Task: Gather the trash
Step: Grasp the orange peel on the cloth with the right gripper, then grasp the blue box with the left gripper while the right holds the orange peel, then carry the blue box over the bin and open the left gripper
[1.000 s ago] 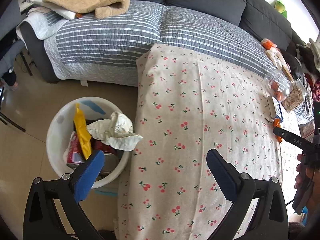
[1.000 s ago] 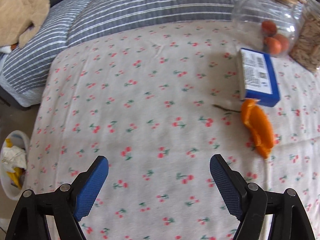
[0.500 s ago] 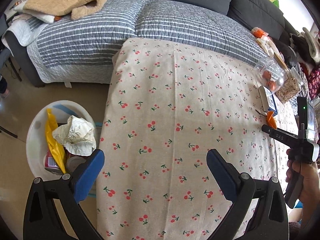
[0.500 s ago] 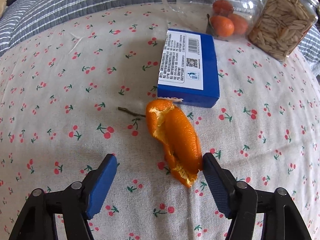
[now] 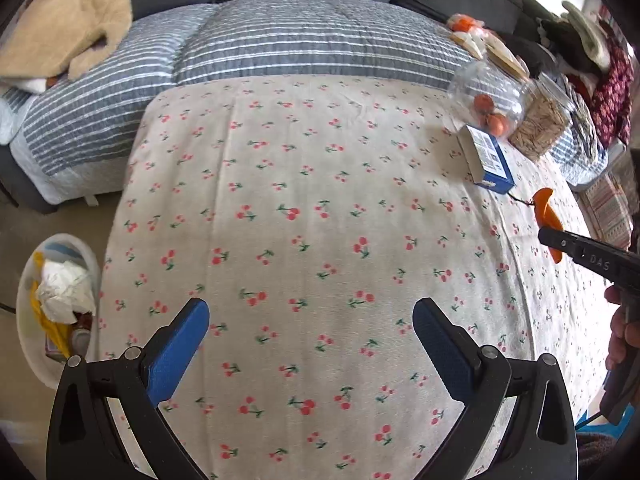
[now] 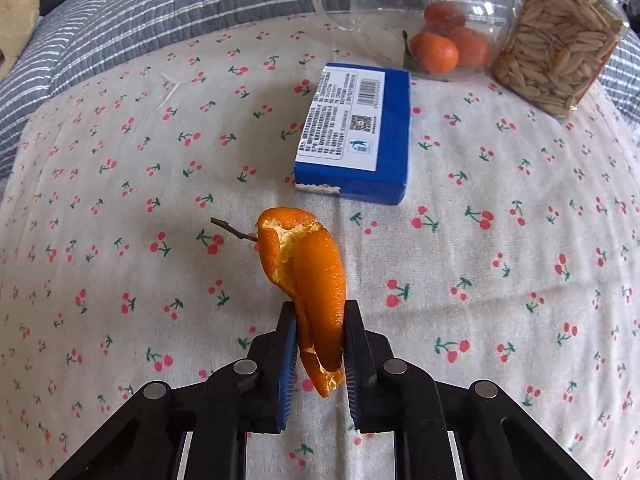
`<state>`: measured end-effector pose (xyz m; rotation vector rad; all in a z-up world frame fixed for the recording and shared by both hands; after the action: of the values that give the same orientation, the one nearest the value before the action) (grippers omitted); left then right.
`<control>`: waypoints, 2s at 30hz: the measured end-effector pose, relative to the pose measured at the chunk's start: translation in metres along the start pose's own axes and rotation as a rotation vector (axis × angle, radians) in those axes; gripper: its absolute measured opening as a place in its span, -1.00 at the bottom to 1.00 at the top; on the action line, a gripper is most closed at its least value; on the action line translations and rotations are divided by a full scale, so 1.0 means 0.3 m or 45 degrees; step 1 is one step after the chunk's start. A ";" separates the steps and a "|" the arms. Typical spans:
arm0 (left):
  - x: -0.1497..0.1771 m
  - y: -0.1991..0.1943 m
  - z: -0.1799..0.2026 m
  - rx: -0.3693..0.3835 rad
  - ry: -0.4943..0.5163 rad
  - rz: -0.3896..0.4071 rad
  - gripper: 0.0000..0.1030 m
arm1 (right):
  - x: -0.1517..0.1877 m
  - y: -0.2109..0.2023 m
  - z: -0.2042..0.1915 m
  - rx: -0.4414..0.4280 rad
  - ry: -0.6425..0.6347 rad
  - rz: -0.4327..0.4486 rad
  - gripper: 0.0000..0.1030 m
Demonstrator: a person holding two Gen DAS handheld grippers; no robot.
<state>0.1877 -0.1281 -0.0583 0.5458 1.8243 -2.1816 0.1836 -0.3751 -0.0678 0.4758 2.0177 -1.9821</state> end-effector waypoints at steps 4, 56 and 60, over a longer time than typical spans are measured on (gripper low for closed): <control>-0.009 0.065 0.200 0.004 0.140 -0.011 0.99 | 0.046 -0.085 0.127 0.021 0.053 0.041 -0.65; -0.056 -0.054 0.078 0.103 0.081 0.131 0.17 | 0.055 -0.199 0.135 -0.075 0.090 0.120 -0.64; -0.028 -0.098 -0.049 0.097 0.035 0.151 0.17 | 0.036 -0.192 0.023 -0.097 0.035 0.121 -0.64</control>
<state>0.1849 -0.1085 -0.0306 0.6847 1.6819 -2.1814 0.1495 -0.3821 -0.0202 0.5736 2.0389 -1.8460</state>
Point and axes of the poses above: each gripper's, at about its wrist camera, not at the fingertips, and y roughly the way its jaws point, z to its right, x to its underside, the point moved 1 cm from there along y, roughly the way its jaws point, and after that the axes turned 11 degrees about -y, right-handed, at the moved point
